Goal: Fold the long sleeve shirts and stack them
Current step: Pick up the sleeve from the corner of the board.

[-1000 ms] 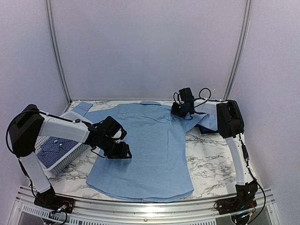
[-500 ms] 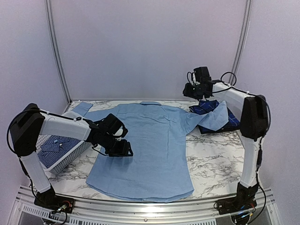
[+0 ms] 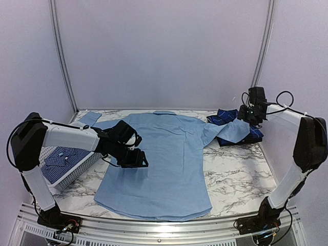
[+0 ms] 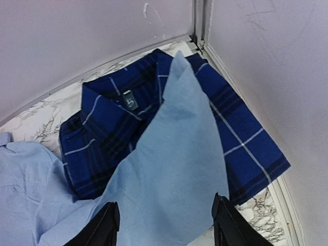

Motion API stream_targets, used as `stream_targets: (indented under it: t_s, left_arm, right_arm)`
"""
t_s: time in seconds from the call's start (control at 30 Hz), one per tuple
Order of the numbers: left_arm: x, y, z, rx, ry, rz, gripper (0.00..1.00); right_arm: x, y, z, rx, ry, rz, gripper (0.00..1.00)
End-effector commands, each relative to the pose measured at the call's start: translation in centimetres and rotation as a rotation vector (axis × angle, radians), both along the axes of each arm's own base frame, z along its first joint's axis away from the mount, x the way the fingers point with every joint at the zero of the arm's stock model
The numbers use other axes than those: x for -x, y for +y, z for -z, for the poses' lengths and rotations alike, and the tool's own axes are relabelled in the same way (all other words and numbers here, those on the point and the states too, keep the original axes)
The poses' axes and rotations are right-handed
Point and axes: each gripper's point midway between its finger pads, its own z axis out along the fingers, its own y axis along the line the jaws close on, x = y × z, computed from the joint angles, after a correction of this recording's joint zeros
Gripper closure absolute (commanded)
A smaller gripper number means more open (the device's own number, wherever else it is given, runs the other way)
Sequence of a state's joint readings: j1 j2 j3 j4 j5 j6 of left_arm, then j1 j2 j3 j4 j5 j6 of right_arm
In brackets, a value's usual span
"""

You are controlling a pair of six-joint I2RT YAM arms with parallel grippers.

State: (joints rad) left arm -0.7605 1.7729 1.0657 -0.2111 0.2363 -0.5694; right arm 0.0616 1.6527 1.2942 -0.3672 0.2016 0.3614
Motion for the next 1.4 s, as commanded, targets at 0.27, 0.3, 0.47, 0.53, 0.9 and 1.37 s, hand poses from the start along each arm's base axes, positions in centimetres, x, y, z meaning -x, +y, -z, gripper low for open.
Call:
stream_targets:
  t_s: [0.27, 0.3, 0.47, 0.53, 0.9, 1.37]
  left_arm:
    - [-0.3, -0.1, -2.9, 0.025, -0.045, -0.012, 0.38]
    - [-0.3, 0.0, -3.0, 0.023, -0.048, -0.013, 0.38]
    - [-0.4, 0.3, -3.4, 0.018, -0.062, -0.018, 0.38]
    - [-0.4, 0.3, -3.5, 0.018, -0.061, -0.019, 0.37]
    - [-0.6, 0.3, -4.6, 0.034, -0.074, -0.041, 0.36]
    - [-2.2, -1.2, -7.2, 0.113, -0.076, -0.07, 0.36]
  right_arm:
    - [-3.5, -6.8, 0.5, -0.031, -0.115, 0.08, 0.26]
    - [-4.0, -7.0, 0.7, -0.041, -0.117, 0.075, 0.25]
    - [-6.4, -6.7, 2.1, -0.072, -0.109, 0.028, 0.24]
    - [-7.3, -6.4, 2.1, -0.084, -0.118, 0.012, 0.24]
    - [-8.6, -3.7, 1.4, -0.174, -0.159, -0.124, 0.74]
    - [-4.2, 9.4, -8.3, -0.129, -0.394, -0.575, 1.0]
